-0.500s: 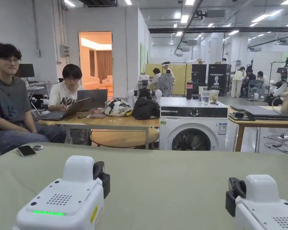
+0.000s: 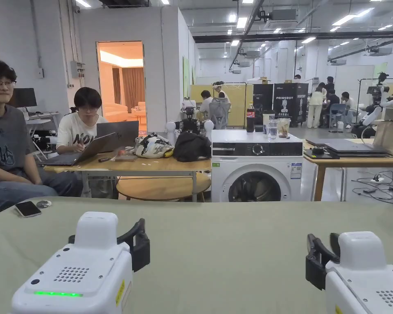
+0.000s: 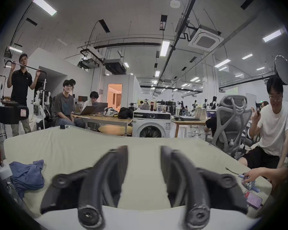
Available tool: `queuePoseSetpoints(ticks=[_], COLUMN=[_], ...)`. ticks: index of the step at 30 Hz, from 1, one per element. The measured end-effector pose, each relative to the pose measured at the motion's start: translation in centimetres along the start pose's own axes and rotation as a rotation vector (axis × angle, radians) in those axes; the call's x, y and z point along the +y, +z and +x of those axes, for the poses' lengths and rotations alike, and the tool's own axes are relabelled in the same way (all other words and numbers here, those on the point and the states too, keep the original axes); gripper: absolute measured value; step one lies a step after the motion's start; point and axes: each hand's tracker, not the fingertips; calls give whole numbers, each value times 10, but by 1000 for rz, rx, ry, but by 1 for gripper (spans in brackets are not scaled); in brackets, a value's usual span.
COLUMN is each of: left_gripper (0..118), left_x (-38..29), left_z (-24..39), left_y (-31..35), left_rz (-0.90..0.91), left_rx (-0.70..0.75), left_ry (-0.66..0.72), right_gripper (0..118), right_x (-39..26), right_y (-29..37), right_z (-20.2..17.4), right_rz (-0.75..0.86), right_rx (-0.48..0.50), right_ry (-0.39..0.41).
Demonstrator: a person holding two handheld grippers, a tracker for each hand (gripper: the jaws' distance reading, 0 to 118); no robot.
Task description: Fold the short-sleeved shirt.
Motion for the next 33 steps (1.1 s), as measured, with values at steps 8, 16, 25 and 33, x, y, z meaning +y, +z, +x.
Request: queuePoseSetpoints(ticks=[8, 16, 25, 33], left_gripper=[103, 103, 103, 103], left_x=[-3, -3, -5, -7], left_z=[-5, 3, 5, 6], left_y=[-1, 1, -6, -1], left_rz=[-8, 23, -16, 25], left_rx=[-11, -30, -42, -29], left_ry=[58, 29, 23, 14], right_gripper=[118, 118, 118, 118], right_x=[-9, -9, -8, -6], right_y=[-2, -3, -2, -4], right_z=[6, 11, 4, -6], right_rz=[-21, -8, -13, -16], right_rx=[45, 18, 23, 48], right_ry=[-24, -32, -15, 13])
